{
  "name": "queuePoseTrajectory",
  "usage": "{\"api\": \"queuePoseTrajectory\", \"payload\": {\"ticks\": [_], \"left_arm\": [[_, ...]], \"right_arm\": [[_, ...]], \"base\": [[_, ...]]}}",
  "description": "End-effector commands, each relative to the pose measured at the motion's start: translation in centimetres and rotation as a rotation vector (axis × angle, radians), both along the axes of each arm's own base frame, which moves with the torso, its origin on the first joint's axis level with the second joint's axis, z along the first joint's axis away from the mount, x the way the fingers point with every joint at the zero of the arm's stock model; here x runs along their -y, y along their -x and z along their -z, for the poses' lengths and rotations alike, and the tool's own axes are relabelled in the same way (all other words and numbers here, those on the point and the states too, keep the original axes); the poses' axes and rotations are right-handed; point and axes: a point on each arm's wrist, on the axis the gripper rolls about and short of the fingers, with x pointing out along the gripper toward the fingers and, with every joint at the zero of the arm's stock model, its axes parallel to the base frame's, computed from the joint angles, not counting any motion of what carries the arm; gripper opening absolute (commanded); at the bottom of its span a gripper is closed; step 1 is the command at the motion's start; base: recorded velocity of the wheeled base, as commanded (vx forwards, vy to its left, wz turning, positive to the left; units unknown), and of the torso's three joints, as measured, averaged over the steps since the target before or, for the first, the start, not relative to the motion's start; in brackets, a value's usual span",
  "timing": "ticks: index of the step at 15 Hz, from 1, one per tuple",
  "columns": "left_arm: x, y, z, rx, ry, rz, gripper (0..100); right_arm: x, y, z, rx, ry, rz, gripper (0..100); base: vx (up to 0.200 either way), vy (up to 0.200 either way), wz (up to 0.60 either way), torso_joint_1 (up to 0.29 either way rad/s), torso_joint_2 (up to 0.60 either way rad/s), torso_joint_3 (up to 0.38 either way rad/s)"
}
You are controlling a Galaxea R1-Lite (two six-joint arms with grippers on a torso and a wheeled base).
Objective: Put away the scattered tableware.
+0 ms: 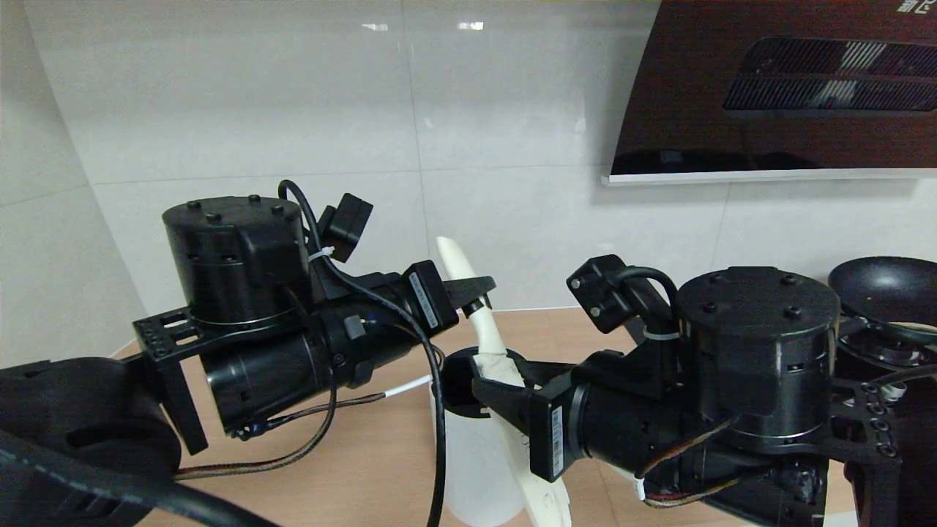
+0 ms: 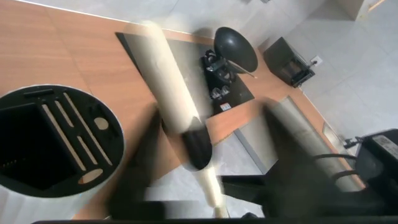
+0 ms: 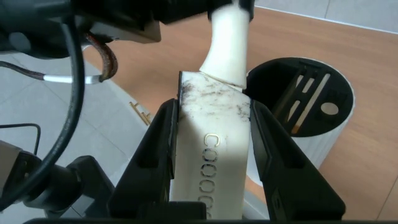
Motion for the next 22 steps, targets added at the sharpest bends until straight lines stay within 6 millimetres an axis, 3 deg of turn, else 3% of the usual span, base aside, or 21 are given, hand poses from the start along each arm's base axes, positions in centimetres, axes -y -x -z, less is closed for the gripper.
{"api": "queuePoseTrajectory", "payload": {"ticks": [1, 10, 11, 18, 22], "left_arm": [[0.0, 0.1, -0.1, 0.003, 0.001, 0.001, 0], [-0.2, 0.2, -0.3, 0.009, 0.006, 0.001, 0], [-0.2, 0.2, -0.4, 0.010, 0.007, 0.001, 0], [-0.6, 0.4, -2.0, 0.066, 0.019, -0.053, 0], [-1.5, -0.5, -4.7, 0.145, -0.069, -0.269, 0]], "right_arm": [[0.0, 0.0, 0.0, 0.000, 0.000, 0.000, 0], [0.0, -0.1, 0.1, -0.003, 0.000, 0.004, 0], [0.0, -0.1, 0.1, -0.003, 0.000, 0.004, 100], [0.6, -0.1, -0.7, 0.006, -0.026, 0.035, 100], [4.1, -1.6, -2.9, 0.055, -0.080, 0.148, 100]], "base": [[0.000, 0.000, 0.00, 0.000, 0.00, 0.000], [0.000, 0.000, 0.00, 0.000, 0.00, 0.000], [0.000, 0.000, 0.00, 0.000, 0.00, 0.000], [0.000, 0.000, 0.00, 0.000, 0.00, 0.000], [0.000, 0.000, 0.00, 0.000, 0.00, 0.000]]}}
